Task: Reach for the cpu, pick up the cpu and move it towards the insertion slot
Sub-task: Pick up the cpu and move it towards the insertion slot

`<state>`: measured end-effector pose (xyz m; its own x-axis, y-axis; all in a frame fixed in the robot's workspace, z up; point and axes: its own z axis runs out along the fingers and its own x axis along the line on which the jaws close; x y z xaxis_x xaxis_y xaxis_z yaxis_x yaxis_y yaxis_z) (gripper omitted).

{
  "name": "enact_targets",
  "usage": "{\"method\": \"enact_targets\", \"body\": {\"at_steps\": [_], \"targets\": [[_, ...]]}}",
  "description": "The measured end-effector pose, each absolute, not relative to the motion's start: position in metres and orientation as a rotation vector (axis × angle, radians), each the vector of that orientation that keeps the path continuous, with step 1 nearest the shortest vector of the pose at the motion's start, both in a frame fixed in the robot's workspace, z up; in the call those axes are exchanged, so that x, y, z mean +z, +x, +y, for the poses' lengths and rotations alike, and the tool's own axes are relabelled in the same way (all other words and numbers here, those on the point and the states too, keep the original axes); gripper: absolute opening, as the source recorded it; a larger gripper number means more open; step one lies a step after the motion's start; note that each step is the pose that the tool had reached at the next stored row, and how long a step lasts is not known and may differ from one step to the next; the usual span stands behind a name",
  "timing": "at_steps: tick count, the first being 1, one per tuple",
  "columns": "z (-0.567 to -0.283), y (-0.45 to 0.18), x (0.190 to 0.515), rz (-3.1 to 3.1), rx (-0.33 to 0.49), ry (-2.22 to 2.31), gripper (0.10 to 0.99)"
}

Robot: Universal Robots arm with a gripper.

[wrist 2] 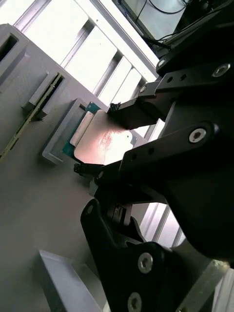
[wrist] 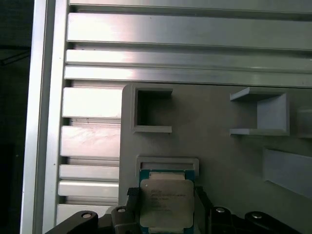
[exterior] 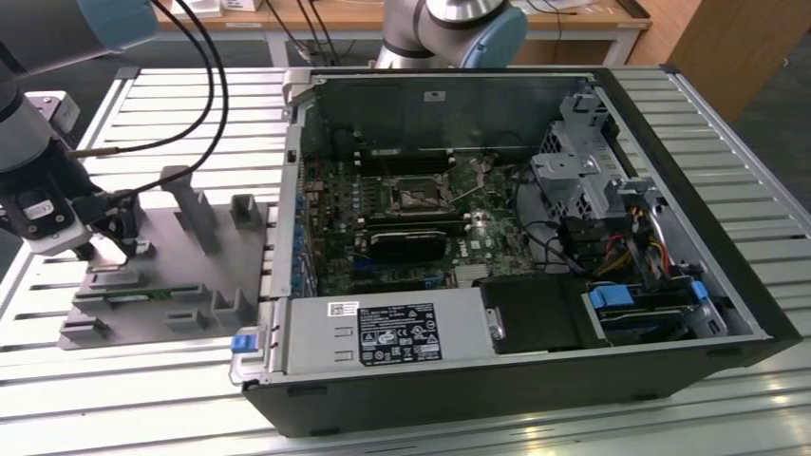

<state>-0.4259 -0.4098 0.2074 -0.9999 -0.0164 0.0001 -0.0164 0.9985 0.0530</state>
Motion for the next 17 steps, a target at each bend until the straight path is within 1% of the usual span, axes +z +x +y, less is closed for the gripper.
{"method": "enact_targets", "body": {"at_steps": [13, 17], "targets": [[-0.41, -0.426, 0.213, -3.141, -0.084, 0.026, 0.533], [-0.41, -0.426, 0.22, -3.141, -0.084, 0.026, 0.533]]}}
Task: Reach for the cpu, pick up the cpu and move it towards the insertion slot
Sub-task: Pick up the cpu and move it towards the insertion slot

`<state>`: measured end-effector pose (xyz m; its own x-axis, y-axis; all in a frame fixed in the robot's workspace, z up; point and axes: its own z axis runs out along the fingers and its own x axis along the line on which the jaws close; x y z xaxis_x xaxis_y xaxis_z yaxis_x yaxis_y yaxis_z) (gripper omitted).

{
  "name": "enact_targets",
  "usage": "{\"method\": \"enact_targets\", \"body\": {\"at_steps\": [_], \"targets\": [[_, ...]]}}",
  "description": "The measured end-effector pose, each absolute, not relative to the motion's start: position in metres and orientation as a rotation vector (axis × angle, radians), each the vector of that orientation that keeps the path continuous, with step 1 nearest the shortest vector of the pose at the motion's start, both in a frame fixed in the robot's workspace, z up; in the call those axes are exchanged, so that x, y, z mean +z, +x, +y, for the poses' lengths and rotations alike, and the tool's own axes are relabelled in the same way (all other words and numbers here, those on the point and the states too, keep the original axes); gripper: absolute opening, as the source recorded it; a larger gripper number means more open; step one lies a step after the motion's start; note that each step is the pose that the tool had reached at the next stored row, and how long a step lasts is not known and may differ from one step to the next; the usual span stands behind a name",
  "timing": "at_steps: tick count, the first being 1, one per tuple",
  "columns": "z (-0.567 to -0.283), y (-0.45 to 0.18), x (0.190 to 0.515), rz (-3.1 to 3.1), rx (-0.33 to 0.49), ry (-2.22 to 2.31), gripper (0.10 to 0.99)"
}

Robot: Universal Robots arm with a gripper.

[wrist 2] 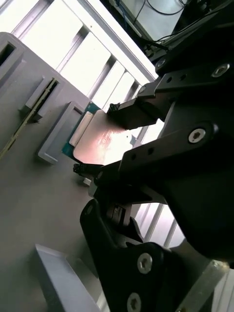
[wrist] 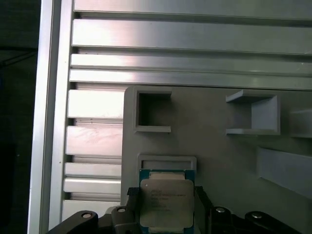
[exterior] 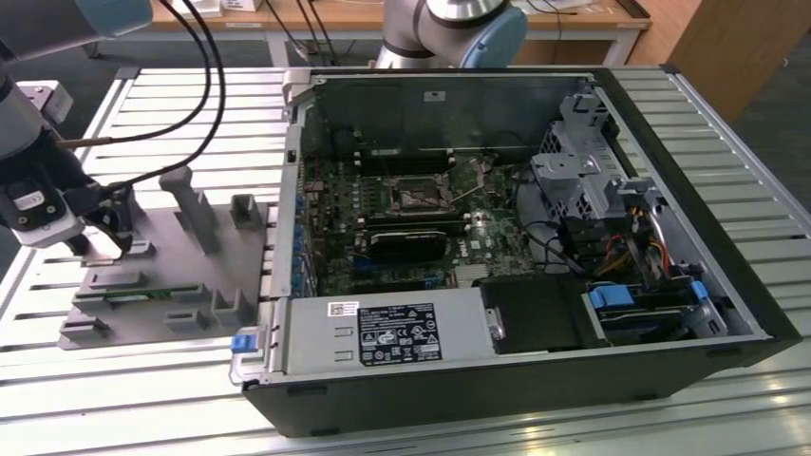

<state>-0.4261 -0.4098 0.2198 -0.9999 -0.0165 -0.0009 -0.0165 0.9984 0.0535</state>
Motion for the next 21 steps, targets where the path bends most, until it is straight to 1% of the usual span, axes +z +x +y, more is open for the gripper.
{"method": "enact_targets", "body": {"at_steps": [21], "targets": [[-0.41, -0.426, 0.239, 3.14, 0.088, -0.026, 0.533]]}}
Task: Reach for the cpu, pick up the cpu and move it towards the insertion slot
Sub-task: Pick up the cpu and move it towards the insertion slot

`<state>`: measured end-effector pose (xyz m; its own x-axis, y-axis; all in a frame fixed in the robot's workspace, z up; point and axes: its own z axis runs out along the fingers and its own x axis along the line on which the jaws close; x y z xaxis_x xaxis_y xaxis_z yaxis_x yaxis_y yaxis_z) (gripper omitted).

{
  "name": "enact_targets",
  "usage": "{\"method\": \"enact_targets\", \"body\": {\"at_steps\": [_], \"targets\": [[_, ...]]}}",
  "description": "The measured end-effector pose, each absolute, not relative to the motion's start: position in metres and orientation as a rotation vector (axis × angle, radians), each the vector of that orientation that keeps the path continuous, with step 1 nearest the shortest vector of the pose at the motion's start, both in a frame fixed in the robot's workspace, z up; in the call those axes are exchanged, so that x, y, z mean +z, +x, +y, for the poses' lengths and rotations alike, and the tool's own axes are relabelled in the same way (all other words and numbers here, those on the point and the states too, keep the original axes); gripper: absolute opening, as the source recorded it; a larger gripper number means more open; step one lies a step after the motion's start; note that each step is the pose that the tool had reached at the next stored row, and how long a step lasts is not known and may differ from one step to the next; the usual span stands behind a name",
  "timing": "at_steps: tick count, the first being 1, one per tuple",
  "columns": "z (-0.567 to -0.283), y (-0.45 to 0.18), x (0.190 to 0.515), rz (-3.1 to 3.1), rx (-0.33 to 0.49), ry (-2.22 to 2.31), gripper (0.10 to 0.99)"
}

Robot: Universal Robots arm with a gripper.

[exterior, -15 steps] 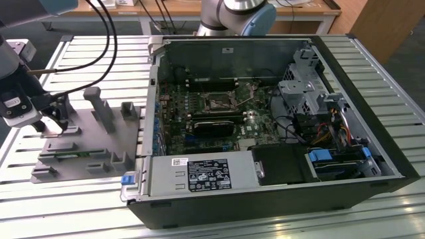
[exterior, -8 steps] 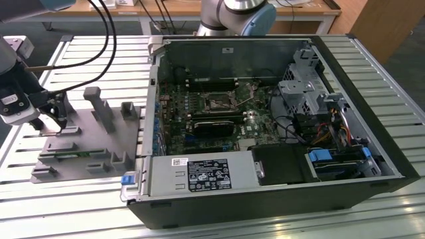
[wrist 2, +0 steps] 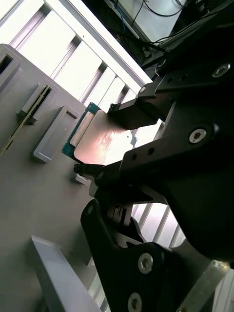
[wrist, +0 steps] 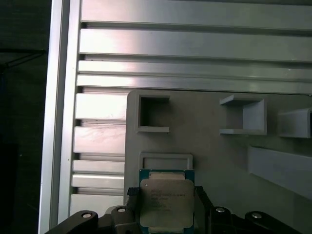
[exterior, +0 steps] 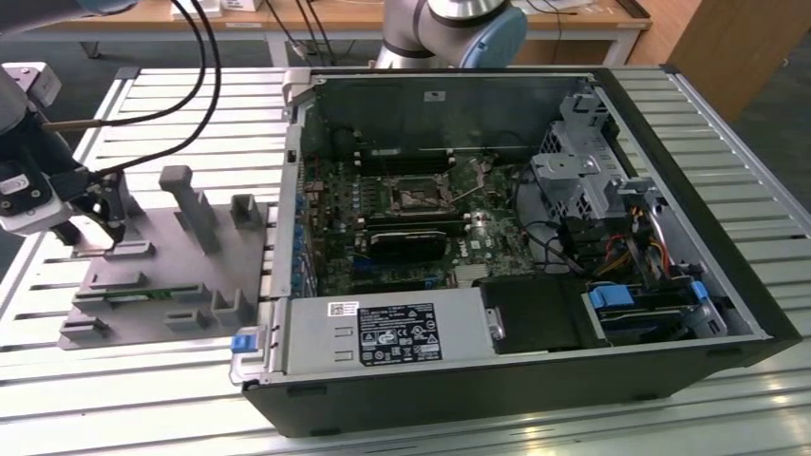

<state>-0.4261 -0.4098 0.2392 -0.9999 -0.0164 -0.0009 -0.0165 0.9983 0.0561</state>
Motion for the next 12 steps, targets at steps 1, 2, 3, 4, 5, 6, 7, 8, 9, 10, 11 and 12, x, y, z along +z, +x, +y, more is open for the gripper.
{"method": "enact_targets", "body": {"at_steps": [1, 2, 3, 4, 5, 6, 7, 8, 9, 10, 11, 12], "targets": [[-0.4098, -0.4261, 0.24, 3.14, 0.088, -0.026, 0.533], [-0.4098, -0.4261, 0.2407, 3.14, 0.088, -0.026, 0.533], [-0.4098, -0.4261, 0.2414, 3.14, 0.088, -0.026, 0.533], [-0.4098, -0.4261, 0.2421, 3.14, 0.088, -0.026, 0.533], [-0.4098, -0.4261, 0.2427, 3.14, 0.088, -0.026, 0.533], [-0.4098, -0.4261, 0.2433, 3.14, 0.088, -0.026, 0.533], [-0.4098, -0.4261, 0.244, 3.14, 0.088, -0.026, 0.533], [-0.4098, -0.4261, 0.2449, 3.14, 0.088, -0.026, 0.533], [-0.4098, -0.4261, 0.2457, 3.14, 0.088, -0.026, 0.533], [-0.4098, -0.4261, 0.2465, 3.14, 0.088, -0.026, 0.533], [-0.4098, -0.4261, 0.2472, 3.14, 0.088, -0.026, 0.533], [-0.4098, -0.4261, 0.2478, 3.14, 0.088, -0.026, 0.533]]}}
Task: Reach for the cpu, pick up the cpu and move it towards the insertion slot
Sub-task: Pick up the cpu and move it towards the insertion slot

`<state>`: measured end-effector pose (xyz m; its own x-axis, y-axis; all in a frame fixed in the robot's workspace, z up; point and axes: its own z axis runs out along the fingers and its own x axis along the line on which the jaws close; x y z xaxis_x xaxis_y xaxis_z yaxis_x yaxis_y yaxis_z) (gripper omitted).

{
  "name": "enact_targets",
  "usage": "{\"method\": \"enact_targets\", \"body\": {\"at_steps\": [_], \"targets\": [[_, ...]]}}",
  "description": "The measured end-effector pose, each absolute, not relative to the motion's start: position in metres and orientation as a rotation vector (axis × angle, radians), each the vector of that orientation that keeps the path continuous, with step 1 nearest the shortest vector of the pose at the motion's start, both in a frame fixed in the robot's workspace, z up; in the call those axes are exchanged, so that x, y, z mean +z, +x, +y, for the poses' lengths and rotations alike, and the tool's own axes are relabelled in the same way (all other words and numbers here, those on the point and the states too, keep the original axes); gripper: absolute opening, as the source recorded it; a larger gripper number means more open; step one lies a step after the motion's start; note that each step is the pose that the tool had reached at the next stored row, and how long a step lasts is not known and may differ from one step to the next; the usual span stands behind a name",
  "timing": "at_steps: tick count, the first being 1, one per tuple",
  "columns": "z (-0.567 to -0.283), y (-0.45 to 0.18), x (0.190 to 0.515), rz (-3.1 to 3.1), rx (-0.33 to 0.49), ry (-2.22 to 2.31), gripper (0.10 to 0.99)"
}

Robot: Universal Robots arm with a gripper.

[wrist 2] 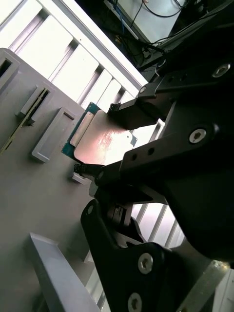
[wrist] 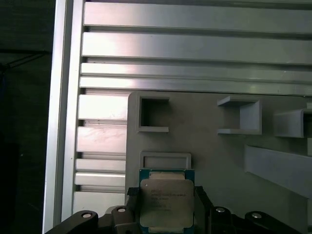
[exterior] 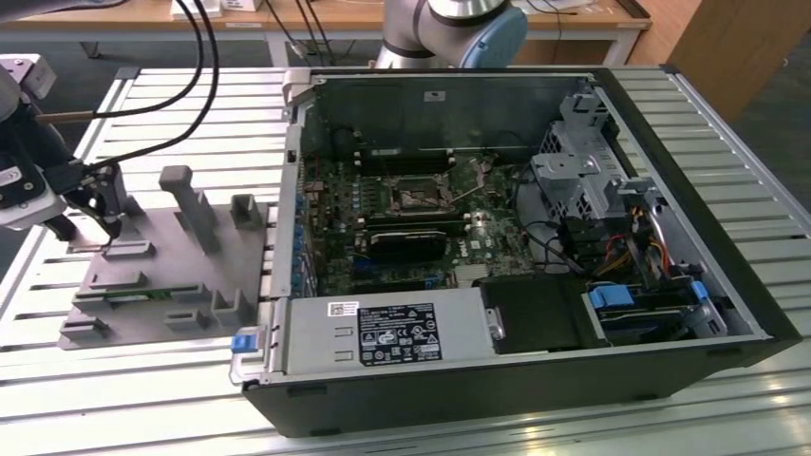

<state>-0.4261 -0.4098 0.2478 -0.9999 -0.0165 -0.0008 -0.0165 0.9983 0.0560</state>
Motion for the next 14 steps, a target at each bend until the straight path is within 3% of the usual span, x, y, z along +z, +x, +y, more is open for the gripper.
{"method": "enact_targets", "body": {"at_steps": [14], "targets": [[-0.4098, -0.4261, 0.2537, 3.14, 0.088, -0.026, 0.533]]}}
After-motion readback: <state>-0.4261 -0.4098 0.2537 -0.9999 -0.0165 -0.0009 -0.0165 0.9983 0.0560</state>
